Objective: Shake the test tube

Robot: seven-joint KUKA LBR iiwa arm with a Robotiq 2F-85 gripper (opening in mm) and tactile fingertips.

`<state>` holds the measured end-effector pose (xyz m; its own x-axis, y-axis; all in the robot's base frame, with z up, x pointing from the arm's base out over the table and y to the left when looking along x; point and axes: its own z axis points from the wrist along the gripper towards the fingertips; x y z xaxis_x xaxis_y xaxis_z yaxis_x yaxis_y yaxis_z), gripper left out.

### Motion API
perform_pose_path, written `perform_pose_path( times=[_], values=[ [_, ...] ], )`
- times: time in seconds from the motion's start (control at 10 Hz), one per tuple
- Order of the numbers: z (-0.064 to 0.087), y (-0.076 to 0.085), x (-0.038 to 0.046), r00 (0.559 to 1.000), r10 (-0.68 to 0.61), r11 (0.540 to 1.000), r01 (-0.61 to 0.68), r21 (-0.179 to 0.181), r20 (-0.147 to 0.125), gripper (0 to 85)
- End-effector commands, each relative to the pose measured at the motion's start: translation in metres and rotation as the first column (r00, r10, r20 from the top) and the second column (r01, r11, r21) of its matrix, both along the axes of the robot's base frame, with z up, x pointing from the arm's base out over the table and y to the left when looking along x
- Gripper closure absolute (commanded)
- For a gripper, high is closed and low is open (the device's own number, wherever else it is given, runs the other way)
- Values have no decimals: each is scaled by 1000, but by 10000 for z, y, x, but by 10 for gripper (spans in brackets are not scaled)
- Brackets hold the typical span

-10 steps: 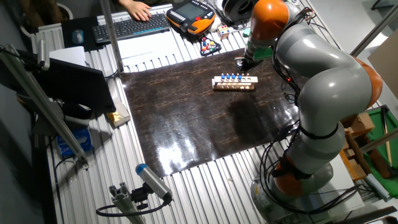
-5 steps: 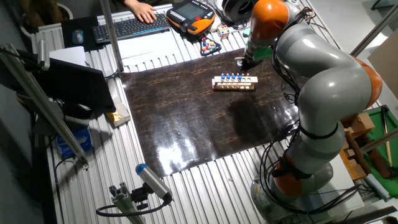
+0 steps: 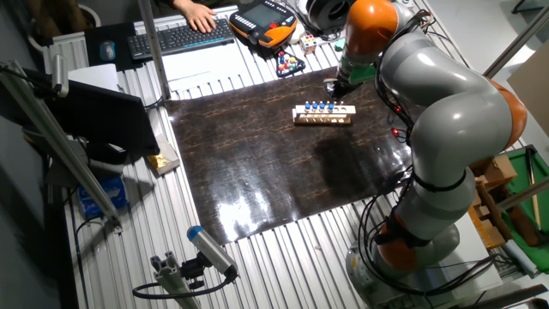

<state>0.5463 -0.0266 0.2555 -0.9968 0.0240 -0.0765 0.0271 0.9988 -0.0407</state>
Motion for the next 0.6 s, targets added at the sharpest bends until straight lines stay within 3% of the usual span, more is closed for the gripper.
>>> perform_pose_path(
  times=[0.0,0.5],
  values=[
    [-1,-1,3,1000,0,1000,0,0,0,843],
    [-3,-11,12,1000,2,1000,-2,-3,-1,843]
  ],
)
